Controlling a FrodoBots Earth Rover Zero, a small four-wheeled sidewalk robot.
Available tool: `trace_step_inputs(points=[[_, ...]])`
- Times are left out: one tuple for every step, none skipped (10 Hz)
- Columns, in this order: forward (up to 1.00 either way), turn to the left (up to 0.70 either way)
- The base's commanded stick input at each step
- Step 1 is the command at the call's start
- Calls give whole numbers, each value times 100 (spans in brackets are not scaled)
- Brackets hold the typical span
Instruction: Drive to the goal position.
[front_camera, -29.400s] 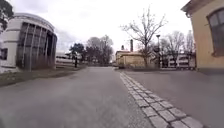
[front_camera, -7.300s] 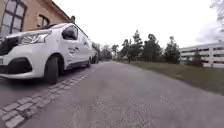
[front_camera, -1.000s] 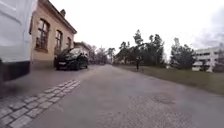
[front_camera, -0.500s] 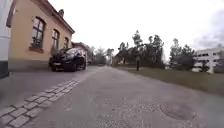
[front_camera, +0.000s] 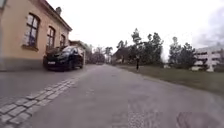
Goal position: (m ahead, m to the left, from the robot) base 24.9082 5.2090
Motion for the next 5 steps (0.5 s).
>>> trace_step_inputs(points=[[100, 0], [100, 0], [100, 0], [100, 0], [100, 20]])
